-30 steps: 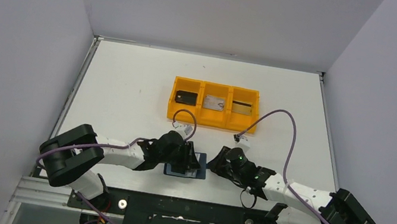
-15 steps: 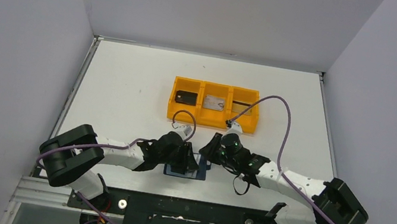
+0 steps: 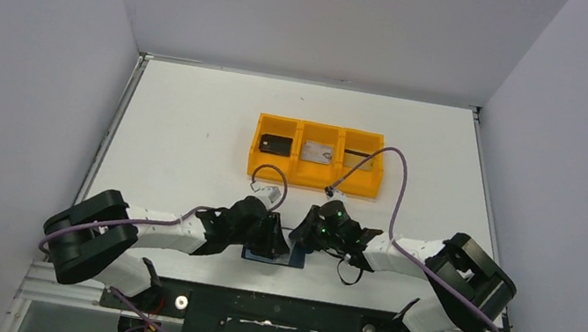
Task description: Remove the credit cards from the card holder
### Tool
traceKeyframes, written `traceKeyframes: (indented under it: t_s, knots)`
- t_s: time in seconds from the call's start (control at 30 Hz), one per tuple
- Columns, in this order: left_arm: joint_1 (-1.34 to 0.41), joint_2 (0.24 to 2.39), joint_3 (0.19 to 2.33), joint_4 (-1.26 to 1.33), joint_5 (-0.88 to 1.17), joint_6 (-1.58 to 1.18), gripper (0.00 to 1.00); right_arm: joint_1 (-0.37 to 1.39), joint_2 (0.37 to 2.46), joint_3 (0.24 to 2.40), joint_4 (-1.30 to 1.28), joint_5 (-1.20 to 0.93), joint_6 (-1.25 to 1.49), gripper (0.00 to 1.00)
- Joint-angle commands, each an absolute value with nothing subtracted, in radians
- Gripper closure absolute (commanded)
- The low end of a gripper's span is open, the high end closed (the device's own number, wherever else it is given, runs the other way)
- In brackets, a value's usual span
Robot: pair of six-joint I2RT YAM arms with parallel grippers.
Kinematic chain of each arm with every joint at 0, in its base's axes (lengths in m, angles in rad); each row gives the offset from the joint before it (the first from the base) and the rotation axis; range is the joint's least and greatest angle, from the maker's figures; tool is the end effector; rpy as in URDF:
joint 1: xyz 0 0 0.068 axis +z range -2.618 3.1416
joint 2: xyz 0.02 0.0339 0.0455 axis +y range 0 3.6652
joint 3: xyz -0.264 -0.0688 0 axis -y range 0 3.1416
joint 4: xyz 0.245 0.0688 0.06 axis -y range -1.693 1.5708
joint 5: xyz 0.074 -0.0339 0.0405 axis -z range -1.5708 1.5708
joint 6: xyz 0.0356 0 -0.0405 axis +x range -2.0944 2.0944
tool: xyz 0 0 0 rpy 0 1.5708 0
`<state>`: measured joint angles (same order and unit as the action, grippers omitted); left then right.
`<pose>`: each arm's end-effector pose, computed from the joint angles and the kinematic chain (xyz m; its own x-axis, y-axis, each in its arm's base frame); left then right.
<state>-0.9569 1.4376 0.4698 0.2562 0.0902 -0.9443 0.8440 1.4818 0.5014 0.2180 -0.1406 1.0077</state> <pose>0.1450 -0.2113 0.1359 -0.9119 -0.1066 -0.3964 0.1956 0.7361 -0.6480 0.1702 0.1989 0.1309 -0.9276 0.2168 -0.3042 -0.0429 0.7472 0.6632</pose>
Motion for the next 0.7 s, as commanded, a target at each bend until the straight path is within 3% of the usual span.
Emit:
traceKeyframes:
  t_s: [0.0, 0.23, 0.57, 0.67]
  knots:
    - [-0.96, 1.331, 0.478, 0.2, 0.051, -0.9, 0.68, 0.839, 1.531, 0.466, 0.229, -0.108, 1.029, 0.88]
    - [-0.89, 1.195, 0.495, 0.004, -0.033, -0.852, 0.57, 0.846, 1.52, 0.474, 0.204, -0.08, 1.029, 0.87]
    - [-0.805, 1.194, 0.368, 0.071, 0.07, -0.818, 0.58, 0.933, 1.538, 0.551, 0.224, -0.018, 1.059, 0.8]
    - [-0.808, 1.227, 0.372, 0.049, 0.083, -0.814, 0.66, 0.959, 1.539, 0.578, 0.228, 0.012, 1.079, 0.8]
